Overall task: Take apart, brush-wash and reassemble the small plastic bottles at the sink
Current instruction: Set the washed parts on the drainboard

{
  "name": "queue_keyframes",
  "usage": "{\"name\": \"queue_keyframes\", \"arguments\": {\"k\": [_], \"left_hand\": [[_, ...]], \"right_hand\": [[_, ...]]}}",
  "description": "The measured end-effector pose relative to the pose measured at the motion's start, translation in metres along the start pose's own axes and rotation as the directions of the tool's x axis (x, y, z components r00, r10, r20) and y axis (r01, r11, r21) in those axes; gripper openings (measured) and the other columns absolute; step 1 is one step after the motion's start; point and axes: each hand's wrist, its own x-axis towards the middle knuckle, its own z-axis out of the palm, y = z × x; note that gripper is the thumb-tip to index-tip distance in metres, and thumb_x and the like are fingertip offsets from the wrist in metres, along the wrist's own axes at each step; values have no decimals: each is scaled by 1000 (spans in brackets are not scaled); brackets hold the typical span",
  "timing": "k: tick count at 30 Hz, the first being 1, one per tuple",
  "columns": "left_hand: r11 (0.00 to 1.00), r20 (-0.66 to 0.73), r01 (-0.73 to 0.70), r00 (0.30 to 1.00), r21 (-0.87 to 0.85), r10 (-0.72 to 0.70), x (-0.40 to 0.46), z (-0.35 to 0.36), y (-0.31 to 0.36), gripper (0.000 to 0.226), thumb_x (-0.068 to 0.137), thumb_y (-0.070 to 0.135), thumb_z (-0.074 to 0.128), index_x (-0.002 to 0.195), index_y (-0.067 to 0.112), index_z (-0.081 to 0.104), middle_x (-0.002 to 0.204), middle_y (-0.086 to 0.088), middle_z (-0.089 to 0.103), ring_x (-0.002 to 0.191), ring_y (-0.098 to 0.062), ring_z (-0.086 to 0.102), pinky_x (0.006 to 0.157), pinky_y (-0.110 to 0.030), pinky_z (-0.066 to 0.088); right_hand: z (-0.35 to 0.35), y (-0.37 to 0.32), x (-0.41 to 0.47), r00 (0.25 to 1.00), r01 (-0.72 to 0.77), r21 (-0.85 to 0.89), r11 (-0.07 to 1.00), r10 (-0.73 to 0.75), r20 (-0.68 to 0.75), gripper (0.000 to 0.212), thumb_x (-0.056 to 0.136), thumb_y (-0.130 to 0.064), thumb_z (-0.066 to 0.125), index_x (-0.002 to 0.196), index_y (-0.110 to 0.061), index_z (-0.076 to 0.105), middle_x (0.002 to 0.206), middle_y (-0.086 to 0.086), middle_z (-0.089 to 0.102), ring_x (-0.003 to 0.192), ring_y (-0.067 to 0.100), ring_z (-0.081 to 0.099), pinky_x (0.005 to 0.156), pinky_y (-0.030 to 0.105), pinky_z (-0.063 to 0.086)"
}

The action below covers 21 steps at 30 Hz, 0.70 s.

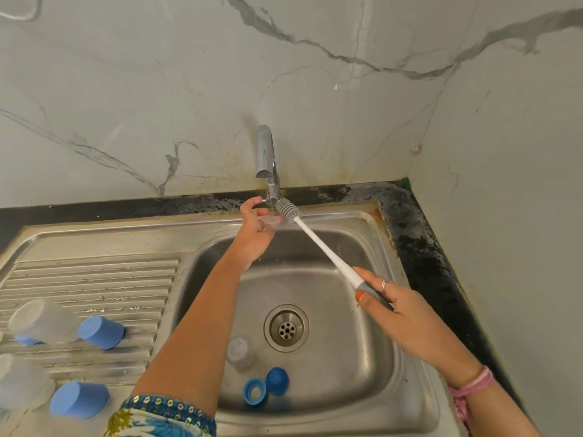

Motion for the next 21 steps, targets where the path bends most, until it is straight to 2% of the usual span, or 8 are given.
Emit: {"name": "queue_keyframes", "arguments": {"k": [3, 5, 7, 10, 12, 14, 17, 21], "left_hand": [[998, 69, -25, 997, -55, 29, 1, -7, 0, 71, 87, -16, 56, 140, 14, 19, 111, -8, 50, 92, -10, 62, 70, -16, 53], [980, 103, 10, 995, -200, 11, 1, -14, 3, 70, 83, -18, 60, 136, 15, 28, 104, -4, 58, 87, -6, 66, 72, -21, 57], [923, 144, 63, 990, -379, -9, 2, -23, 4, 58, 85, -15, 60, 131, 15, 42, 102, -2, 67, 88, -10, 68, 74, -27, 59], [871, 191, 98, 982, -481, -4, 2, -31, 2, 37, 90, -7, 56, 118, 16, 60, 100, 0, 72, 90, -11, 69, 76, -22, 56], [825, 176, 120, 984, -552, -25, 2, -30, -2, 31, 93, -4, 53, 117, 14, 64, 97, 0, 72, 88, -11, 67, 74, -18, 54], [729, 160, 159, 985, -665, -69, 3, -28, -4, 31, 94, -1, 52, 122, 9, 62, 94, -3, 70, 81, -11, 64, 71, -17, 54], [687, 159, 210, 978, -696, -138, 5, -22, -5, 33, 94, 8, 53, 125, 10, 61, 95, -8, 65, 81, -15, 61, 73, -22, 55], [731, 132, 247, 968, -636, -213, 11, -11, 4, 27, 96, 18, 54, 122, 15, 61, 112, -15, 65, 99, -28, 65, 87, -38, 57]], "right_hand": [[-7, 3, 1, 999, 22, -5, 1000, -22, 23, 45, 95, -33, 57, 137, -42, 47, 72, 5, 62, 51, 0, 48, 48, 14, 38], [-13, 5, 3, 1000, 29, 5, 1000, -29, 9, 44, 94, -28, 58, 135, -43, 49, 68, -3, 59, 49, -1, 47, 49, 11, 37], [-18, 7, 4, 1000, 23, 33, 999, -24, 15, 43, 94, -26, 58, 134, -44, 50, 68, -8, 62, 49, -2, 50, 49, 11, 39], [-24, 8, 4, 999, 13, 72, 997, -17, 51, 43, 95, -24, 57, 131, -46, 48, 62, -19, 61, 45, -2, 50, 45, 10, 37], [-23, 9, 5, 998, 20, 73, 997, -24, 62, 44, 94, -23, 58, 130, -48, 48, 59, -15, 59, 44, 0, 47, 44, 13, 37], [-21, 10, 7, 997, 26, 67, 997, -31, 64, 45, 94, -24, 59, 131, -49, 48, 67, -11, 64, 49, 2, 49, 47, 19, 42], [-15, 13, 10, 995, 86, -39, 996, -84, 45, 48, 95, -27, 57, 137, -46, 45, 79, 3, 66, 57, 7, 54, 55, 23, 49], [-11, 9, 17, 987, 156, -406, 900, -155, 35, 53, 98, -35, 47, 145, -50, 26, 80, -7, 56, 61, 11, 55, 56, 25, 50]]}}
